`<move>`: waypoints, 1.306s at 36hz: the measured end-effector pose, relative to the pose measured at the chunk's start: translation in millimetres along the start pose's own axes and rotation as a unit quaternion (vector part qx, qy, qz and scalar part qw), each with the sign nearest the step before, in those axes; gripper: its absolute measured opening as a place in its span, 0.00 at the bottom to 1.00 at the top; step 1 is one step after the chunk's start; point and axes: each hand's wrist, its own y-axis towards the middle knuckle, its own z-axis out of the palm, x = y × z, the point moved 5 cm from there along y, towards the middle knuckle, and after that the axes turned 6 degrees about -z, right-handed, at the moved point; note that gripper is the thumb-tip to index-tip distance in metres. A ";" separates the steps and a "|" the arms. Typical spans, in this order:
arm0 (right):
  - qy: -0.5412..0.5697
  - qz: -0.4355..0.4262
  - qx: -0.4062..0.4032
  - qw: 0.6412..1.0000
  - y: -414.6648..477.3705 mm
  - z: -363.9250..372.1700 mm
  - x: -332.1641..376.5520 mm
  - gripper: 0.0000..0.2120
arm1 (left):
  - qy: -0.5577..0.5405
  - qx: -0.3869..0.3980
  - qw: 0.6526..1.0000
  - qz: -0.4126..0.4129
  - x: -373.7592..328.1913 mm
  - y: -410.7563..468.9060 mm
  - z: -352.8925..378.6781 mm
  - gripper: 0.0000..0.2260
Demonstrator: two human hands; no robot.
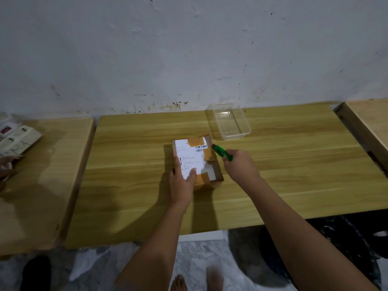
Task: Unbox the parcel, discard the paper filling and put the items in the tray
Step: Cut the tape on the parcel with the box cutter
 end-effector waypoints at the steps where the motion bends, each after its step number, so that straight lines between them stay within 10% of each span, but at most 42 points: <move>1: -0.004 0.000 0.002 1.000 -0.7 0.0 -0.2 0.09 | 0.002 -0.003 1.000 0.001 -0.1 0.3 0.2 0.31; 47: 0.120 0.011 -0.122 0.985 -49.4 0.7 -25.9 0.16 | 0.002 0.025 1.000 -0.013 0.7 -10.2 -4.8 0.31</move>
